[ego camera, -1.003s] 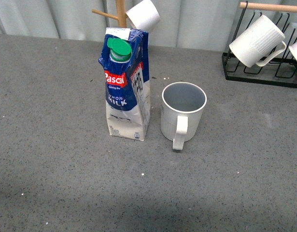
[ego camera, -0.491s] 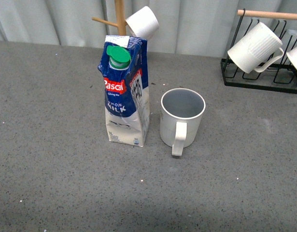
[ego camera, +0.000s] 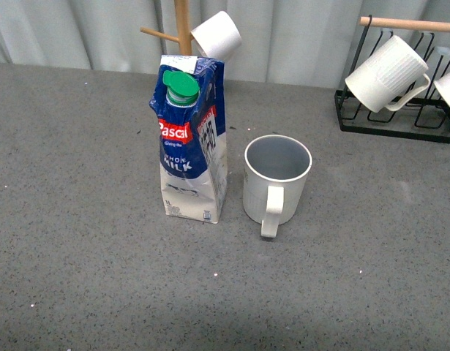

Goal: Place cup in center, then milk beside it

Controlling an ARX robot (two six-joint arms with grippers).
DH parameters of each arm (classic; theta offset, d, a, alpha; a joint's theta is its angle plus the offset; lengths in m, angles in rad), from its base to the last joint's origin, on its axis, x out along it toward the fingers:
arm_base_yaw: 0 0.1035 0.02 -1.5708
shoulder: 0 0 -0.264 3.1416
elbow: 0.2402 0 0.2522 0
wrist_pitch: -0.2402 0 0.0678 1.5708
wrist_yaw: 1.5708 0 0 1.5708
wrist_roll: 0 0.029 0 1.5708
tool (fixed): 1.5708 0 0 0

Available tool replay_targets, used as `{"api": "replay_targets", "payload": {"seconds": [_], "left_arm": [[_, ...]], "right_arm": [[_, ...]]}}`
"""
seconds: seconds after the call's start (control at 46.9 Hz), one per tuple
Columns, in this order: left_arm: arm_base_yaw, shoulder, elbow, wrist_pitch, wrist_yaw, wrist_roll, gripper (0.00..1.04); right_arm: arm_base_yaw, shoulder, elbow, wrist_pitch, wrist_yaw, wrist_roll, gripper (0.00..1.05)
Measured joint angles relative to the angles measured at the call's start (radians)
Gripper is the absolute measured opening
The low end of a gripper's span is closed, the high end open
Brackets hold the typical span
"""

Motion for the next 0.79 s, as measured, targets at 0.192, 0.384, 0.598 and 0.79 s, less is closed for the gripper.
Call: {"api": "replay_targets", "payload": {"seconds": [0.192,0.384,0.598,0.79], "left_arm": [[0.0,-0.161,0.0,-0.19,0.002,0.0,0.04],[0.0,-0.196,0.0,-0.204,0.002,0.0,0.2],[0.0,-0.198,0.0,-0.204,0.002,0.0,0.66],[0.0,-0.198,0.0,-0.204,0.002,0.002,1.0]], "right_arm": [[0.0,0.0,0.0,0.0,0.0,0.0,0.95],[0.0,0.0,0.0,0.0,0.0,0.0,0.95],[0.0,0.0,0.0,0.0,0.0,0.0,0.95],[0.0,0.0,0.0,0.0,0.0,0.0,0.95]]}}
